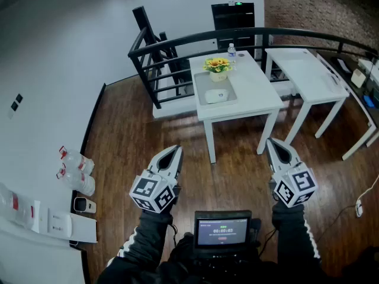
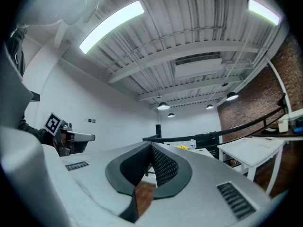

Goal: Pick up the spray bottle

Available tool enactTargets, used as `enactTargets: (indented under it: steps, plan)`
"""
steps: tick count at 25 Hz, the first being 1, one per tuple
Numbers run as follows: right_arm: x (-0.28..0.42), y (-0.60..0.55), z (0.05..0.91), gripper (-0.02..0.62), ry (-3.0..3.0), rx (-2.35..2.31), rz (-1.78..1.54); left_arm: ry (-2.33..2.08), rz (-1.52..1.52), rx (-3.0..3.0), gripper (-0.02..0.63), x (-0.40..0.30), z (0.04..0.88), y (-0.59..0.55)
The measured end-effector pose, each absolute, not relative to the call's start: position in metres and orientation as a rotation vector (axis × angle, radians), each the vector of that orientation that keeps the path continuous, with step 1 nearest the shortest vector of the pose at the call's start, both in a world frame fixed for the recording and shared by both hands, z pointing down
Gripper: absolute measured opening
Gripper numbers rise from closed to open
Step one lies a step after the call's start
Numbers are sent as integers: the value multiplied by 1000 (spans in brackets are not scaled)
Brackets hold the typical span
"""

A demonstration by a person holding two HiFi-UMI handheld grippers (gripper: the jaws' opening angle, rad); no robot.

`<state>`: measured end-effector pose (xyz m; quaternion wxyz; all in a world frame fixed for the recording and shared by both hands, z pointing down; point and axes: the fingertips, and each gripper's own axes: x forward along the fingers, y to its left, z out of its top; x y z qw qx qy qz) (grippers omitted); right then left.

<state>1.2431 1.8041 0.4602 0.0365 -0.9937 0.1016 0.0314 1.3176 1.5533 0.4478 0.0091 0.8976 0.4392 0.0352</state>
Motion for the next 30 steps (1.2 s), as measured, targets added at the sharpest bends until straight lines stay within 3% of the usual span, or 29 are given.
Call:
enactTargets:
  steps: [9, 15, 23, 30]
  plan:
    - [1424, 1451, 428, 6, 657, -3052, 103, 1057, 52, 2974, 2, 1434, 430, 1193]
    - [1506, 1215, 424, 6, 1118, -2945, 99, 634, 35, 3090, 2, 1457, 427, 976]
    - [1559, 962, 408, 6, 1750, -2571, 128, -112, 53, 3119, 2, 1409, 419, 762]
    - [1521, 738, 393, 6, 2160, -2229, 81, -696, 35, 3020, 2, 1293, 395, 602]
